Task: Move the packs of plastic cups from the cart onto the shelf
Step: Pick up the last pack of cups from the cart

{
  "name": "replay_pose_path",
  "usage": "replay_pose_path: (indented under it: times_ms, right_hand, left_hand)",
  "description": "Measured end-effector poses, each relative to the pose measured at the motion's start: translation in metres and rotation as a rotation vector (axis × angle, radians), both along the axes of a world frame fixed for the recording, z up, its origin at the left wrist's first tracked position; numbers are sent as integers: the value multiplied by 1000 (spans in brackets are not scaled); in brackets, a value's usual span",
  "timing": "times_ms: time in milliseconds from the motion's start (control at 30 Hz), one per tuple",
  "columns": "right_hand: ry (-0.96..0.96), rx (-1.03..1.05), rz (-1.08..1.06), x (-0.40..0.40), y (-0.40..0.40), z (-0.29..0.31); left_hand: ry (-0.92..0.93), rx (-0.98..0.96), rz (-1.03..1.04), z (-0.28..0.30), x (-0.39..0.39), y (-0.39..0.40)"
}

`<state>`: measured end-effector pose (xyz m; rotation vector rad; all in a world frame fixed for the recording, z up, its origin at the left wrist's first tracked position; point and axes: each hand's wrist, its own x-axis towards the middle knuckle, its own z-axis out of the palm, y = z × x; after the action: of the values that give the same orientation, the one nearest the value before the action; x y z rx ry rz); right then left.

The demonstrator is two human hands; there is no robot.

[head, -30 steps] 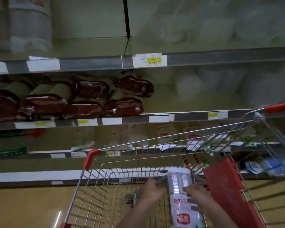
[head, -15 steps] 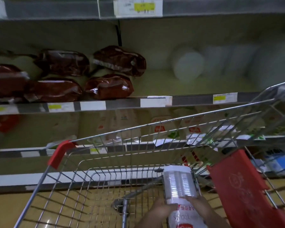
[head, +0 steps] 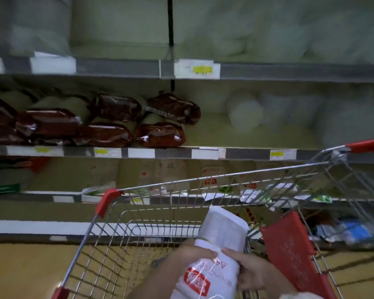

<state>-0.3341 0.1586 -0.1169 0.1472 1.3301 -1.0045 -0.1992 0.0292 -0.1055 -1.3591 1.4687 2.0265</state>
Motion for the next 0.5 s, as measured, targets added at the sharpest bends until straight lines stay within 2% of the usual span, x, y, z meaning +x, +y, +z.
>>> replay_pose_path:
  times_ms: [33, 100, 233, 400, 500]
  right_hand:
    - [29, -18, 48, -2, -4, 21]
    - [207, 30, 118, -7, -12, 50]
    - [370, -22, 233, -17, -45, 145]
    - [635, -182, 263, -14, -102, 263]
    - [871, -320, 324, 5, -133, 317]
  left_hand:
    - [5, -16, -15, 23, 6, -4]
    - [20, -57, -25, 54, 14, -14]
    - [87, -143, -34, 140, 30, -44]
    - [206, -418, -27, 249, 57, -83]
    - [208, -641, 9, 301, 75, -105]
